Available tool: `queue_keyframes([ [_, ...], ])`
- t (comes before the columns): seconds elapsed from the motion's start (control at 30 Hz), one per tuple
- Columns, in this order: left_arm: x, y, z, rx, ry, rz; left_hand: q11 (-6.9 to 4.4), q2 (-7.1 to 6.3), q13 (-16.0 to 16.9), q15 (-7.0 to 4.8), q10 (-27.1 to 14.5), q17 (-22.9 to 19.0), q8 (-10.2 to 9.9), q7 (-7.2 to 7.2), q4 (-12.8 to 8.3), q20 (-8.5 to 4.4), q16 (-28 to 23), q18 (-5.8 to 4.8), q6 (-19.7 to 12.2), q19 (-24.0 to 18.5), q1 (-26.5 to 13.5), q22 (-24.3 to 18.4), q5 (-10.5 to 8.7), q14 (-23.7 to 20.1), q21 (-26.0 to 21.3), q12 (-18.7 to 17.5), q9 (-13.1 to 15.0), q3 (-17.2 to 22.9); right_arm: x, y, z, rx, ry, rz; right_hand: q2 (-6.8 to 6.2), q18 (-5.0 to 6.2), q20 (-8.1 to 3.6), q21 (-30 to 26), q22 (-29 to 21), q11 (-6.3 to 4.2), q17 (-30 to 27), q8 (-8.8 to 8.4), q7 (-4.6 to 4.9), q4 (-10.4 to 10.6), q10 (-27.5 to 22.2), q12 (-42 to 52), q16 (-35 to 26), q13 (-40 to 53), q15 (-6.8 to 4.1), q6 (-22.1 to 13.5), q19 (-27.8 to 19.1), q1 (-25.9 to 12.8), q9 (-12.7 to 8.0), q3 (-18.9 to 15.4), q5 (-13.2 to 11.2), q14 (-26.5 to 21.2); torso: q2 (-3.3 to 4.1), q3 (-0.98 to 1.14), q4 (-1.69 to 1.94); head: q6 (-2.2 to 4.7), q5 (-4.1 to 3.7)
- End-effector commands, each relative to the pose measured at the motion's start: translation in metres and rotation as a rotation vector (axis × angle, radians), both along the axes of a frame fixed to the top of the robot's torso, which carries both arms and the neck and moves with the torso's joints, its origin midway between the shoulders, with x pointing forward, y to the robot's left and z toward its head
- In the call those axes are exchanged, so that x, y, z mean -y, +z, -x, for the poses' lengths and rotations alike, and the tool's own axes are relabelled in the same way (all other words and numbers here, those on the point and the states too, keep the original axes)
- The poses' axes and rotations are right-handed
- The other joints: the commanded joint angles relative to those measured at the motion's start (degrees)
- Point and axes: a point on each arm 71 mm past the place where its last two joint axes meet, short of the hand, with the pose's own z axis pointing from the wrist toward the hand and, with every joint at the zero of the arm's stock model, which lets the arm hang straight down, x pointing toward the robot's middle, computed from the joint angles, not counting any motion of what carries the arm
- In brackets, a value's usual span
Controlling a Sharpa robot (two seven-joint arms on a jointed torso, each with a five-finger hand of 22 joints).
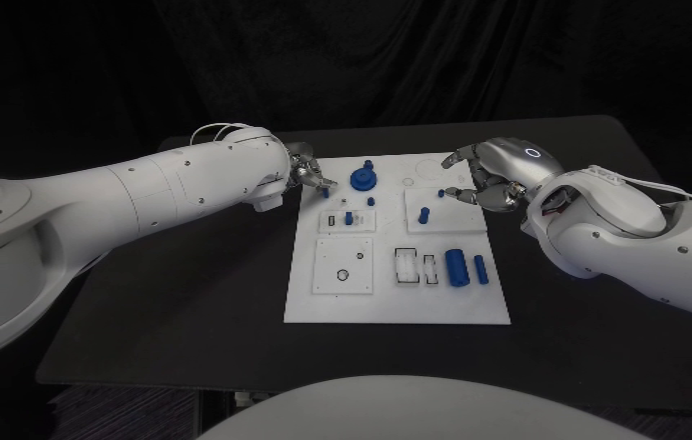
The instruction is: Assemble the parts on the task board
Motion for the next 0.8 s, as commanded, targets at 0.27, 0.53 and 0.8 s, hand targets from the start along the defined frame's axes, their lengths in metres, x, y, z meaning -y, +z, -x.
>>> queue_keyframes([
  [0.27, 0.0023, -0.0017, -0.0008, -0.008, -0.006, 0.001, 0.28, 0.42, 15.07, 0.37, 5.88, 15.09, -0.82, -0.13, -1.36, 0.50, 0.15, -0.36, 0.62, 0.51, 1.65, 9.78, 1.66, 5.95, -0.35, 0.19, -0.21, 0.55, -0.0006, -0.0018, 0.0002, -0.013, -0.009, 0.011, 0.34, 0.85, -0.18, -0.41, 10.93, -0.08, 1.69, 0.24, 0.04, 0.20, -0.49, -0.31, -0.40, 5.27, -0.12, 0.48, 0.88, -0.40, -0.07, 0.30, 0.23, 3.19, 0.04, -0.05, -0.08, -0.01, 0.08],
  [0.53, 0.0003, -0.0020, -0.0025, -0.002, 0.004, -0.001, 0.18, 0.67, 15.07, 0.29, 5.88, 15.09, -1.28, -0.25, -2.32, 0.43, 0.15, -0.33, 0.72, 0.46, 2.72, 9.83, 3.10, 5.95, -0.48, 0.19, -0.32, 1.46, -0.0013, -0.0019, 0.0004, -0.015, -0.007, 0.012, 0.35, 0.86, -0.18, -0.46, 10.91, -0.08, 1.61, 0.24, 0.04, 0.18, -0.61, -0.40, -0.45, 5.13, -0.12, 0.49, 0.86, -0.39, -0.07, 0.32, 0.25, 3.18, 0.07, -0.05, -0.04, -0.01, -0.03],
  [0.8, 0.0015, -0.0034, -0.0019, -0.010, -0.003, -0.001, 0.16, 0.67, 15.07, 0.28, 5.88, 15.09, -1.46, -0.27, -2.67, 0.41, 0.15, -0.33, 0.73, 0.45, 3.04, 9.85, 3.51, 5.95, -0.51, 0.19, -0.36, 1.82, -0.0019, -0.0021, 0.0006, -0.021, -0.008, 0.009, 0.35, 0.86, -0.18, -0.46, 10.91, -0.08, 1.61, 0.24, 0.04, 0.18, -0.61, -0.40, -0.45, 5.13, -0.12, 0.49, 0.86, -0.39, -0.07, 0.32, 0.25, 3.18, 0.04, -0.02, 0.00, -0.01, -0.05],
])
